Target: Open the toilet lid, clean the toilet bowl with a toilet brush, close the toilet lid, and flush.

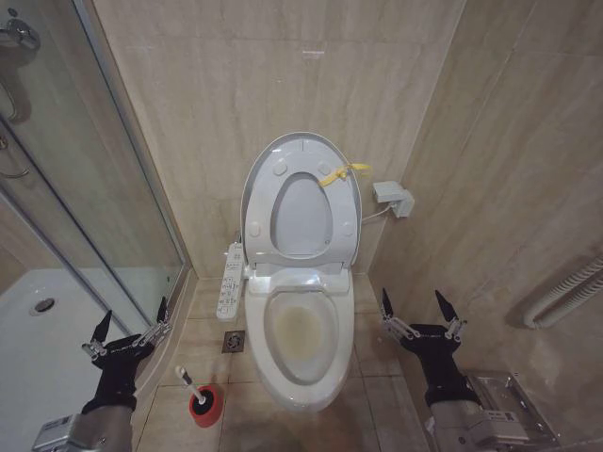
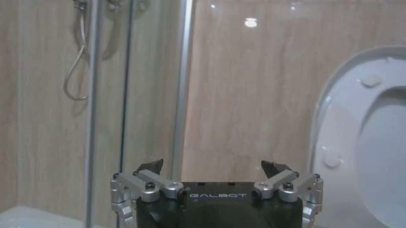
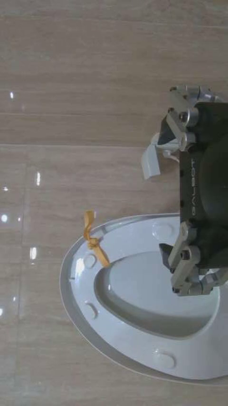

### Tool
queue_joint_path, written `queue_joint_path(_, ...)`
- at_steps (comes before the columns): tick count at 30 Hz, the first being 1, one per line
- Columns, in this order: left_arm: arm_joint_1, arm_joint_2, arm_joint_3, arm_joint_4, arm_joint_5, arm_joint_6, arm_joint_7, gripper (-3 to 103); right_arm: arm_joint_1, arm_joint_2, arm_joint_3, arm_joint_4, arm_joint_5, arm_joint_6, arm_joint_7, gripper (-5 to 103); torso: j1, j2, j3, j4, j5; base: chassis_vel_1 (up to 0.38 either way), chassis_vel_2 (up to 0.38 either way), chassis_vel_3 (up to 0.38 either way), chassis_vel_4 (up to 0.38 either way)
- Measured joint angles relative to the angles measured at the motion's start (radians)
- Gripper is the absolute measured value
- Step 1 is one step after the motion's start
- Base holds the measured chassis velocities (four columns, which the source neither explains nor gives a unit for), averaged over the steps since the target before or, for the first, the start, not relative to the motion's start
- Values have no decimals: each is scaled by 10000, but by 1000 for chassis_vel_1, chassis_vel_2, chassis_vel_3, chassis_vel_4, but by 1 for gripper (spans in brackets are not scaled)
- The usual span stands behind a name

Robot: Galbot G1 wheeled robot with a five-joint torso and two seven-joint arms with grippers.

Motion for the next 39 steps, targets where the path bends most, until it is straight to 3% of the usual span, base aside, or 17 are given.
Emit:
queue_joint_path(4, 379, 67, 28, -79, 554, 28, 730, 100, 0, 0, 0, 0, 0, 0, 0, 100, 0, 0, 0, 0, -1, 0, 0, 0, 0)
queue_joint_path(8, 538, 154, -122, -285, 1066, 67, 2088, 100, 0, 0, 0, 0, 0, 0, 0, 100, 0, 0, 0, -1, -1, 0, 0, 0, 0)
queue_joint_path(12, 609, 132, -155, -493, 1333, 104, 2450, 100, 0, 1, 0, 0, 0, 0, 0, 100, 0, 0, 0, -1, -1, 0, 0, 0, 0)
queue_joint_path(19, 983, 17, -149, -863, 1596, 76, 2593, 100, 0, 0, 0, 1, 0, 0, 0, 100, 0, 0, 0, -2, -1, 0, 0, 0, 0)
queue_joint_path(23, 1243, -52, -207, -865, 1888, -227, 2690, 100, 0, 0, 0, 0, 0, 0, 0, 100, 0, 0, 0, 0, -1, 0, 0, 0, 0)
queue_joint_path(39, 1694, -225, -224, -832, 1513, -201, 2547, 100, 0, 1, 0, 0, 0, 0, 0, 100, 0, 0, 1, 0, -1, 0, 0, 0, 0)
